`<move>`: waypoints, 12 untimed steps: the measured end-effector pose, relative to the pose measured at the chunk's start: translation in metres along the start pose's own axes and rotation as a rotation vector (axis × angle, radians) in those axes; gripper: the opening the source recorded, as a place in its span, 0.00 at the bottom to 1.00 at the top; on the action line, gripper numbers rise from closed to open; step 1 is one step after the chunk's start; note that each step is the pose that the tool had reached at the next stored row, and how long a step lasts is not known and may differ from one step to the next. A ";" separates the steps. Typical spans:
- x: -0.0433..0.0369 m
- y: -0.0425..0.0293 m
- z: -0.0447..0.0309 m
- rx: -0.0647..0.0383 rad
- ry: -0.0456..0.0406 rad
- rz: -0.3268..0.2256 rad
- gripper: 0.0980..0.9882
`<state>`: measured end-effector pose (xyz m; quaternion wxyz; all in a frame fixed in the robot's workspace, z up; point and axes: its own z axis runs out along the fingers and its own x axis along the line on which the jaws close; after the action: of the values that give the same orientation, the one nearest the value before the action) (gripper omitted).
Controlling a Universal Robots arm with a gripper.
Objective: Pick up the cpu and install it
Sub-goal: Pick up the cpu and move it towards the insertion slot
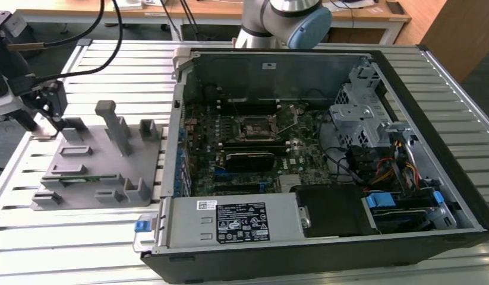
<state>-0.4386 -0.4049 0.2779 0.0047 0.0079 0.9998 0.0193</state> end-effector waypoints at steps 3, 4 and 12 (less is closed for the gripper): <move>0.0000 0.0001 -0.0022 0.000 0.0001 0.000 0.48; 0.0000 0.0002 -0.0028 0.000 0.0000 0.000 0.48; 0.0000 0.0004 -0.0075 0.000 0.0001 0.000 0.48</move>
<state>-0.4387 -0.4047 0.2854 0.0047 0.0079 0.9998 0.0193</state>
